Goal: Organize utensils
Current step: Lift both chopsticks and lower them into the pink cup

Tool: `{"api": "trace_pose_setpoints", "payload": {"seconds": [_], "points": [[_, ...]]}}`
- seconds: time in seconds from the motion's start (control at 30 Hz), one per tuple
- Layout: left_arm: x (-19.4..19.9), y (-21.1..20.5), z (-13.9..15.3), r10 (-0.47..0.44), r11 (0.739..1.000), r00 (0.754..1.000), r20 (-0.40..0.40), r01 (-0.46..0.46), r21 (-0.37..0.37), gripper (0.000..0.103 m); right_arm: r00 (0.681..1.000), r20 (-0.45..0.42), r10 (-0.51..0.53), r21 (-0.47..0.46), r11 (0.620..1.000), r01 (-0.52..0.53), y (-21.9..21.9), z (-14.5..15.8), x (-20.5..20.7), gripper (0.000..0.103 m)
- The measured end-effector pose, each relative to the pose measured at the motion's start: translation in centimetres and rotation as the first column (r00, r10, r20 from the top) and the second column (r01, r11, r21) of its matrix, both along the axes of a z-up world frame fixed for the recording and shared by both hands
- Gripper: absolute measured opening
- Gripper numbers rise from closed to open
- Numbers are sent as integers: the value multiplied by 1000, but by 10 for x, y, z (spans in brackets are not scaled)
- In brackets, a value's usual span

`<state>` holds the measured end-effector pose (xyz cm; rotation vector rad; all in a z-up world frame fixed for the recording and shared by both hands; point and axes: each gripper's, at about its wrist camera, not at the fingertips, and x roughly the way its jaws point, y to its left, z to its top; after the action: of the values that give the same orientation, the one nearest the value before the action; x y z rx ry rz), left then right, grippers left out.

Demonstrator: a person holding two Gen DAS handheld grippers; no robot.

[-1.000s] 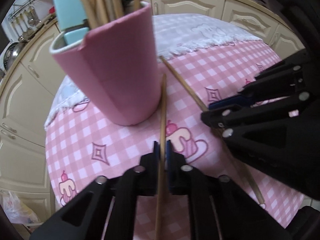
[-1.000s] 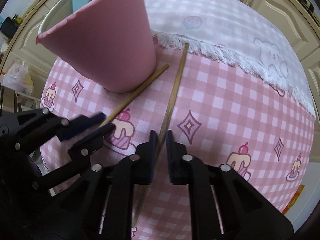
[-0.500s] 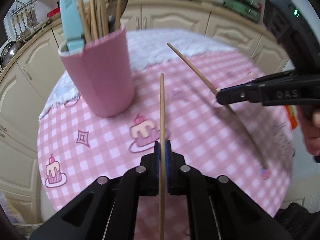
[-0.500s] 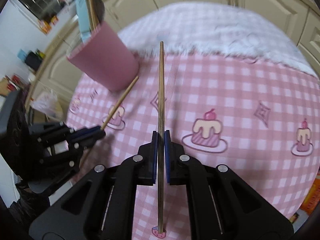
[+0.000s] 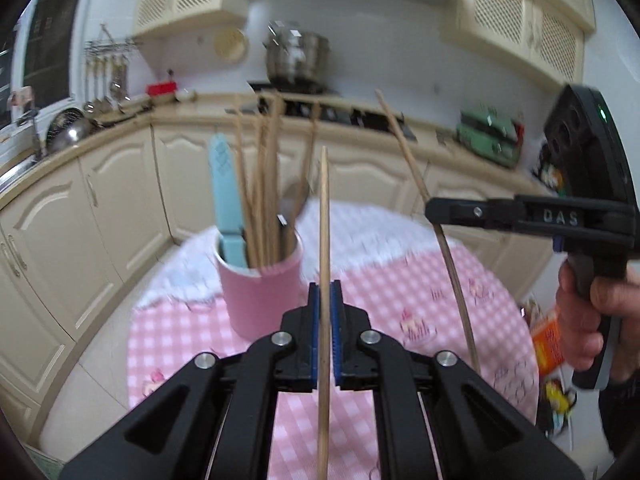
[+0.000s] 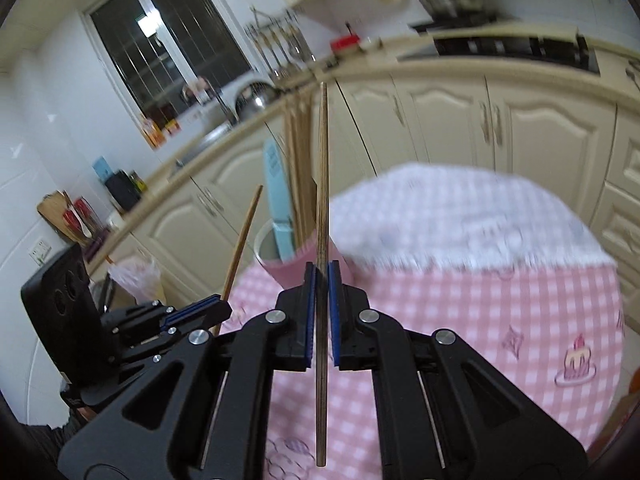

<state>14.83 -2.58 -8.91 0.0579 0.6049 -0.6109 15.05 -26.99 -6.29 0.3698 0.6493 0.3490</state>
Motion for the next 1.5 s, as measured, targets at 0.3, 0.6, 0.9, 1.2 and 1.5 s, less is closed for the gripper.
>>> {"api": "trace_pose_setpoints", "payload": {"seconds": [0.3,0.6,0.9,1.2,1.5], "points": [[20,15,48,118,983,983,137,-96,-159,5,989,148,-17,22,1000,14,21,38,17,7],[54,16,85,203,954,954,223,-140,-267,5,962,270,-30,22,999,25,38,67,50,7],[88,1,92,227,940,935,273,-136,-314,5,946,323,-10,-28,999,20,53,68,83,7],[115,-8,61,262,920,932,252,-162,-358,5,952,306,6,-61,998,14,57,47,105,7],[128,-15,28,259,925,938,229,-173,-338,5,965,260,42,-101,995,-16,64,30,111,7]]}}
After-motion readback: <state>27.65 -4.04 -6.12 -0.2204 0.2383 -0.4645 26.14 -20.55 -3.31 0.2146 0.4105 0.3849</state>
